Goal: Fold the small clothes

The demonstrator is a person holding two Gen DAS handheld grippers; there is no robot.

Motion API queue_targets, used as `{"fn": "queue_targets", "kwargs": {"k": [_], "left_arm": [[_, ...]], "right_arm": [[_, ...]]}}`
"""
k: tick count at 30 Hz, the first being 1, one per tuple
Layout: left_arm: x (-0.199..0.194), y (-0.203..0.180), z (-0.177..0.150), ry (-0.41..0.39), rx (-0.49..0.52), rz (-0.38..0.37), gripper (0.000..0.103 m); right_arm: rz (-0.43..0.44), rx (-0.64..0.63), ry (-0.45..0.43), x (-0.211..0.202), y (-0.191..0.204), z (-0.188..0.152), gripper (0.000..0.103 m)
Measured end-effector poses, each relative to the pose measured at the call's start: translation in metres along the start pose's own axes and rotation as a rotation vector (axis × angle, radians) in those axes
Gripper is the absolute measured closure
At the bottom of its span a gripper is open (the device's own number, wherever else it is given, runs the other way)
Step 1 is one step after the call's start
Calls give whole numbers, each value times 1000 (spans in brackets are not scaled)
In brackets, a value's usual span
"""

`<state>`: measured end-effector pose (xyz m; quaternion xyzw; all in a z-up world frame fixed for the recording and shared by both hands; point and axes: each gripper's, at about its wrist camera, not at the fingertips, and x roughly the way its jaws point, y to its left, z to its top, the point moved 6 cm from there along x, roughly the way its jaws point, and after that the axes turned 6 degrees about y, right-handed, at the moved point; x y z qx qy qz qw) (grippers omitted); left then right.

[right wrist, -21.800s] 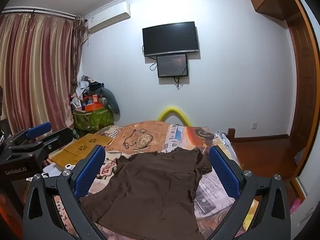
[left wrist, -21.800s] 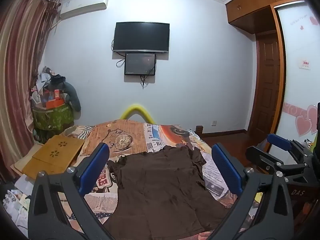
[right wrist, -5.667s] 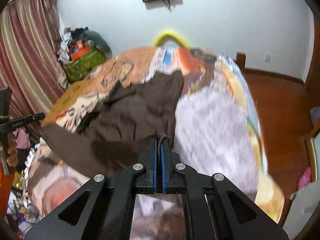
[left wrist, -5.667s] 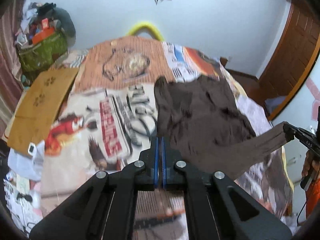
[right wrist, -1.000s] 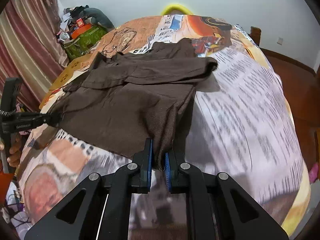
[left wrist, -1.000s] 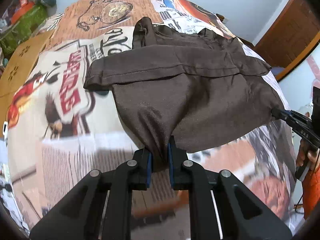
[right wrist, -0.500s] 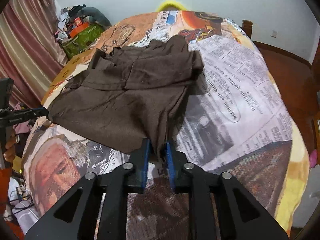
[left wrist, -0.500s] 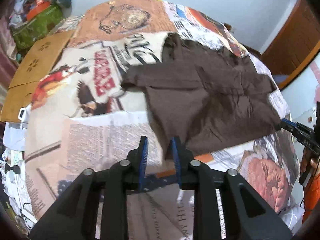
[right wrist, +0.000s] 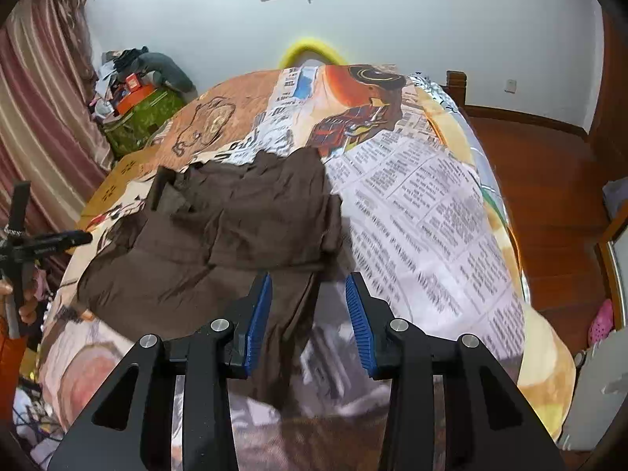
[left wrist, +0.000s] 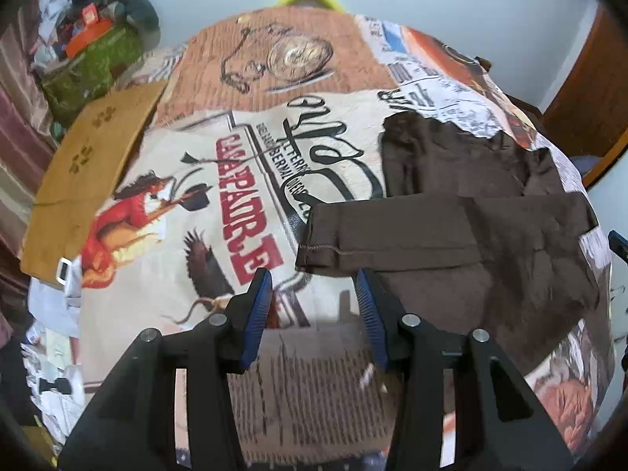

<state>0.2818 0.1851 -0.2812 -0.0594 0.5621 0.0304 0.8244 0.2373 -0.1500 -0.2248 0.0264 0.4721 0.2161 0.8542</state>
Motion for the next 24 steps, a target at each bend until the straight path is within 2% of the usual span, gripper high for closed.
{"fn": "queue_targets", "kwargs": {"k": [3,5,6,10,11,14,15,19,24], "left_arm": [[13,2,2,16,-17,-27,59],[22,2,3,25,-28,-66,69],[27,2,3,37,-33,-79,78],[35,-1,2,50,-38,-98,97],[35,-2,2,47,-40,-102,98],[26,-4,4,19,-35,-102,99],[21,-5,6,8,-36,-111,99],[-2,-11,16,-43,-29,-134,100],[-32,-21,37,-108,-26,-175,100]], "right_arm": [[-9,8,0,7,-7,5,67],[-9,19,5,14,-11,9,67],[-10,27,6,18,-14,11,67],[5,42,26,31,-19,14,67],[11,43,34,33,-19,14,68],[57,41,57,38,-17,15,90],[80,34,72,38,-14,14,93],[104,-20,64,31,-2,19,95],[141,-34,-6,13,6,41,95]]}}
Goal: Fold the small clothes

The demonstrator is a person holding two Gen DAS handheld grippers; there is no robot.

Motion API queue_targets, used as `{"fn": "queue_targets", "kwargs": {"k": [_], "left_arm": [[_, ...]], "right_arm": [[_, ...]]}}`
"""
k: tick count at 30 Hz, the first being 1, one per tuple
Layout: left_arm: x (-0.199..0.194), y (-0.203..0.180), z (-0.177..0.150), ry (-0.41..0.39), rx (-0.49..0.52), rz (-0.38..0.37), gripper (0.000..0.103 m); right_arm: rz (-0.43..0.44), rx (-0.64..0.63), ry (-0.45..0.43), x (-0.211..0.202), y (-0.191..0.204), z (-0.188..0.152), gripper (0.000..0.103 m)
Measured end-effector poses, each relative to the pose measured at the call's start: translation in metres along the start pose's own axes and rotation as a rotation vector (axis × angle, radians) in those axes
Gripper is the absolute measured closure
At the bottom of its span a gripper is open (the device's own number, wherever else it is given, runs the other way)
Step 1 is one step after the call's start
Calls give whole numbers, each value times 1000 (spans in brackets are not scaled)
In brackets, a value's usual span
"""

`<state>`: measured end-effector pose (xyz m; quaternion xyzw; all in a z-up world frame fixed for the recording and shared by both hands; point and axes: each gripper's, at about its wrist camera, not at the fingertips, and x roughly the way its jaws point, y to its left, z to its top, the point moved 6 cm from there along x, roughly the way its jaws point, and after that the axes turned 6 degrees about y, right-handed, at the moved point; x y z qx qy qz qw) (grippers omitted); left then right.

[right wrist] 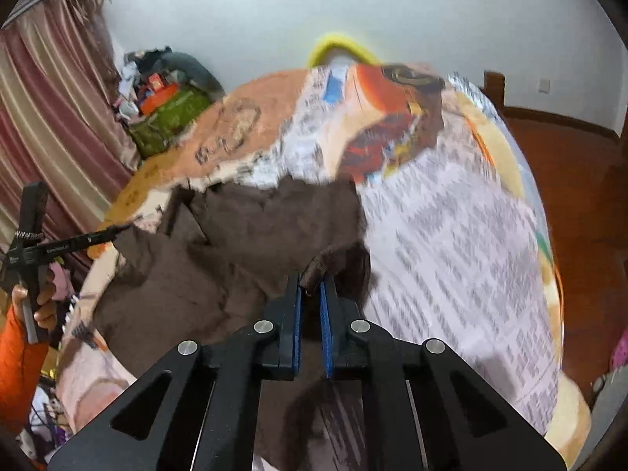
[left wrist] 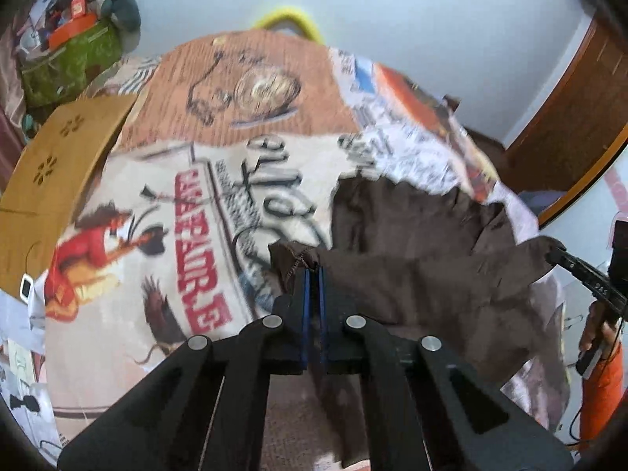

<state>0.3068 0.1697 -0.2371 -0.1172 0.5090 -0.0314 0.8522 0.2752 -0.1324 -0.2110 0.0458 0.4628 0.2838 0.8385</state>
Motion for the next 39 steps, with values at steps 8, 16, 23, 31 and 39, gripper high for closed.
{"fn": "queue_targets", "kwargs": {"k": [8,16,23,31,39], "left_arm": [[0,10,55,-60,-71,28,103],[43,36,72,10,-130,46,103],[50,10,39,48,32,86,89],[39,-13,-11,85,122,137,19],[65,-22,-42,192,140,165,19]], "right_arm": [[-20,54,-113,-6,-14,40,96],[-53,97,-103,18,-36,64,96],[-113,99,-13,40,-48,59,69],[-95,21,-50,13,-22,41,49],[-37,-182,93,34,33,-1,49]]}}
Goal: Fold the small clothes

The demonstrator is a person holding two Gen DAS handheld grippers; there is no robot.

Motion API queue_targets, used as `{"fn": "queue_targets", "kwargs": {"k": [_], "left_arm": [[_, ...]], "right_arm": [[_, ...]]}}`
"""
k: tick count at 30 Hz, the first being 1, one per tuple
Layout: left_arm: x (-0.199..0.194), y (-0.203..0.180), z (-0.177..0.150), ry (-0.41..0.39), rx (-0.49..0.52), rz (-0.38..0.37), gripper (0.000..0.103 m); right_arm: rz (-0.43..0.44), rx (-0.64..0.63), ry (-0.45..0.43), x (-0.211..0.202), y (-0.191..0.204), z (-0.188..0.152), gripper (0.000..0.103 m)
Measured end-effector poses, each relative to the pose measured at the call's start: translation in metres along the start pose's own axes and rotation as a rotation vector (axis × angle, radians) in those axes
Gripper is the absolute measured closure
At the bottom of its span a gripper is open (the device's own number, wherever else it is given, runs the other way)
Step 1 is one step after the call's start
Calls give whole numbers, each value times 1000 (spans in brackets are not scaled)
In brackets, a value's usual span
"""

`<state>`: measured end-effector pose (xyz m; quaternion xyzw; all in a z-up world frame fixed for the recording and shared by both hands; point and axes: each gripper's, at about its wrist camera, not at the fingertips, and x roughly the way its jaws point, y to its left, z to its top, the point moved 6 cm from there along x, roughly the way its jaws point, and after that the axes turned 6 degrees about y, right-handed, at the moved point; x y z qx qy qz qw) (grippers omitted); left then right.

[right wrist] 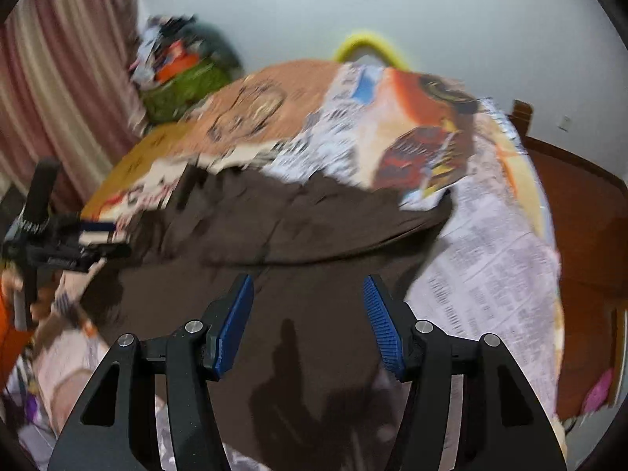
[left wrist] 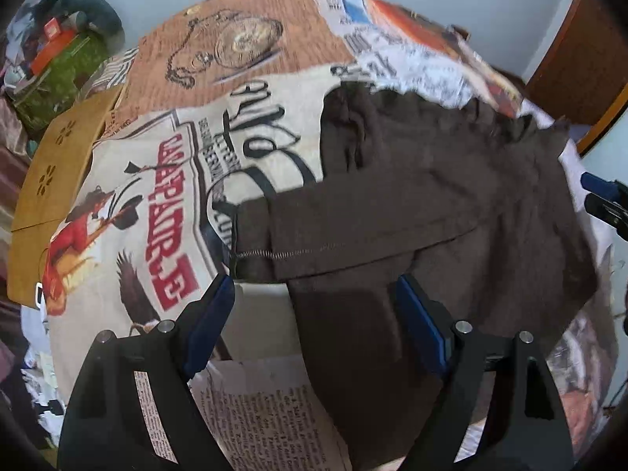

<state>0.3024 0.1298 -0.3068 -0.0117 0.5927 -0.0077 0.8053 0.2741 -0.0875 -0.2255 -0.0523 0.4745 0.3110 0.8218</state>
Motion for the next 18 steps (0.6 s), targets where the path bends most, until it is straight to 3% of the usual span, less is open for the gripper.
{"fn": "queue_targets", "kwargs": {"k": [3,10,18], "left_arm": [[17,2,1,33,-4,25,15],[20,16,40,-17,5,130,11],[4,26,108,-124,-6,199,11]], "right_arm": [[11,-18,52,21,8,-4,49],[17,-45,136,56,19,2,49],[-43,-124,105,63,24,36,49]]}}
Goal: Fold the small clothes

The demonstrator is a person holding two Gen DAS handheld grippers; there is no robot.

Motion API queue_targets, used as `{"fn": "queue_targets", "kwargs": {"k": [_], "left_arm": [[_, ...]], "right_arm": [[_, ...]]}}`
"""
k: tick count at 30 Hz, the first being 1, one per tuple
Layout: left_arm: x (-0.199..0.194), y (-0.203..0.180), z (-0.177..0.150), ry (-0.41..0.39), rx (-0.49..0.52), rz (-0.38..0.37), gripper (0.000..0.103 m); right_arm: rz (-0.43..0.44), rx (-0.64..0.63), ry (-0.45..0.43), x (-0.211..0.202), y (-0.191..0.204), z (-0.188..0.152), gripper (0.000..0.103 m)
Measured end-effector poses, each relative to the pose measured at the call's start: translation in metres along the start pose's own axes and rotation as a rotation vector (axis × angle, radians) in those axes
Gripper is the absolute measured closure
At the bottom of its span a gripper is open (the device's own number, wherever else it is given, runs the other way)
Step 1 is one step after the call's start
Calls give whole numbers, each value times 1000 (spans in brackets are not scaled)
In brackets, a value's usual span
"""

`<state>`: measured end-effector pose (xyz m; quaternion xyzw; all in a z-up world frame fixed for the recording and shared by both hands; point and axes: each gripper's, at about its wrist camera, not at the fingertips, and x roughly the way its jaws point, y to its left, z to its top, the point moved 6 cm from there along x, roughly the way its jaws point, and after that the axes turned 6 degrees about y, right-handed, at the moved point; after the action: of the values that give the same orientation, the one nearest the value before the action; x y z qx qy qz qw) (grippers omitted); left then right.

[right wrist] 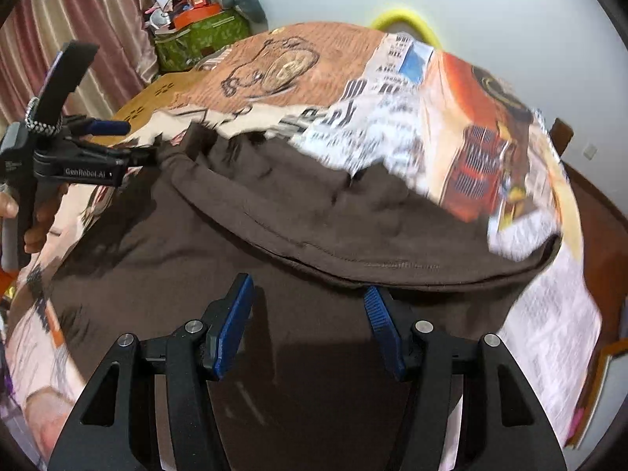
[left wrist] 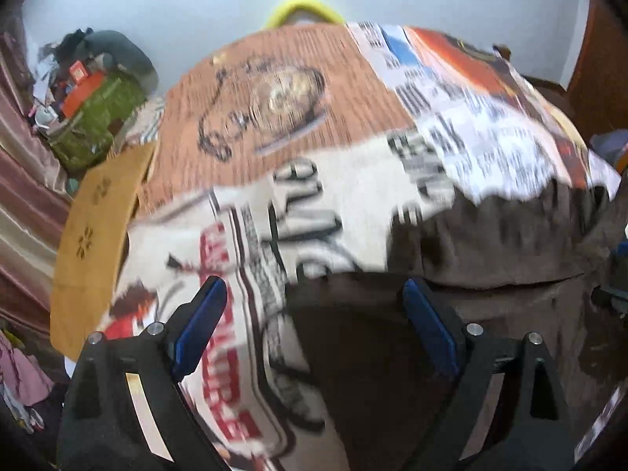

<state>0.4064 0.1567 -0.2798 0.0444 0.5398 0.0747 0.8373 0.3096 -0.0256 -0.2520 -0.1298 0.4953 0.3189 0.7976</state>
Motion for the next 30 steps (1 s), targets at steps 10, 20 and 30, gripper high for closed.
{"fn": "queue_targets", "kwargs": {"k": [10,20,30], "left_arm": [[-20,21,5,-36,-63,-43,11],[14,32,-38,80,-107,-122,21],[34,12,-31,91,-83,-158,98]], "right_arm": [[-17,202,-152,-23,-47,22,49],[-84,279,-158,-45,-91,-12,38],[-67,352,-145,-43,-107,-37,38]]}}
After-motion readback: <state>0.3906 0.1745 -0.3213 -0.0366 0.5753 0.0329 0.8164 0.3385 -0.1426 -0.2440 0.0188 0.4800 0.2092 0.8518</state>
